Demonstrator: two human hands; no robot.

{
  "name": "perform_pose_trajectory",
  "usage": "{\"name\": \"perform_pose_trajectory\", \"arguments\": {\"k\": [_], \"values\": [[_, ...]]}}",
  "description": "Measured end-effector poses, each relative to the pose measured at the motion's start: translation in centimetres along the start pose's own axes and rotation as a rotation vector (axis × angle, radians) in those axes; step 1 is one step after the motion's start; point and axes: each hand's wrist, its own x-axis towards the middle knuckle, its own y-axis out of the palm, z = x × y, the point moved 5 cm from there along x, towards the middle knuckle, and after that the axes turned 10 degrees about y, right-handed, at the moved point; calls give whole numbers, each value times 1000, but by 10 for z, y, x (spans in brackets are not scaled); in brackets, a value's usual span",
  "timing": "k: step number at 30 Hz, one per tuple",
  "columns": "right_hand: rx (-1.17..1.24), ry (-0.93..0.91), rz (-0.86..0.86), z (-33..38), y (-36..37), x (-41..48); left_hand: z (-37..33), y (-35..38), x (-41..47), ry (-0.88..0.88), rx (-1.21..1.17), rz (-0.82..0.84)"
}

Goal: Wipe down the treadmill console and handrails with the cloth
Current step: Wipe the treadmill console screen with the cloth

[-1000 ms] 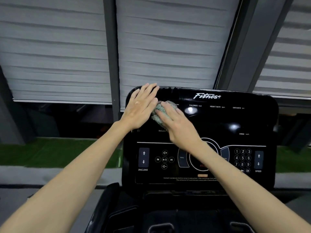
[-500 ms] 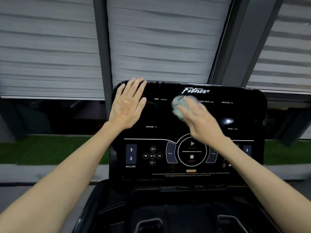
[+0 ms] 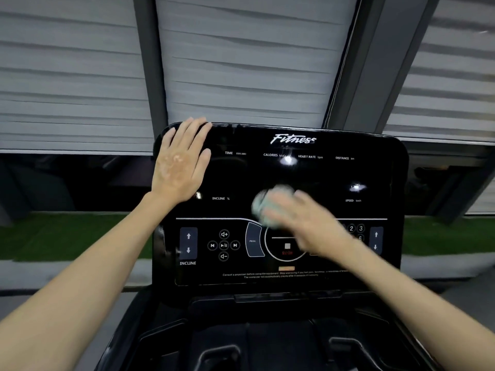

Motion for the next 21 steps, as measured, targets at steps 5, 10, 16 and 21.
{"name": "perform_pose_trajectory", "arguments": {"k": [5, 10, 16, 21], "values": [[163, 537, -362, -52, -35, 16, -2, -2, 2, -61, -31, -31], [197, -60, -18, 49, 28, -55, -3, 0, 2, -77, -23, -19], [22, -162, 108, 9, 27, -64, -3, -2, 2, -85, -47, -21], [203, 485, -199, -112, -23, -27, -5, 0, 2, -81, -11, 10]]}}
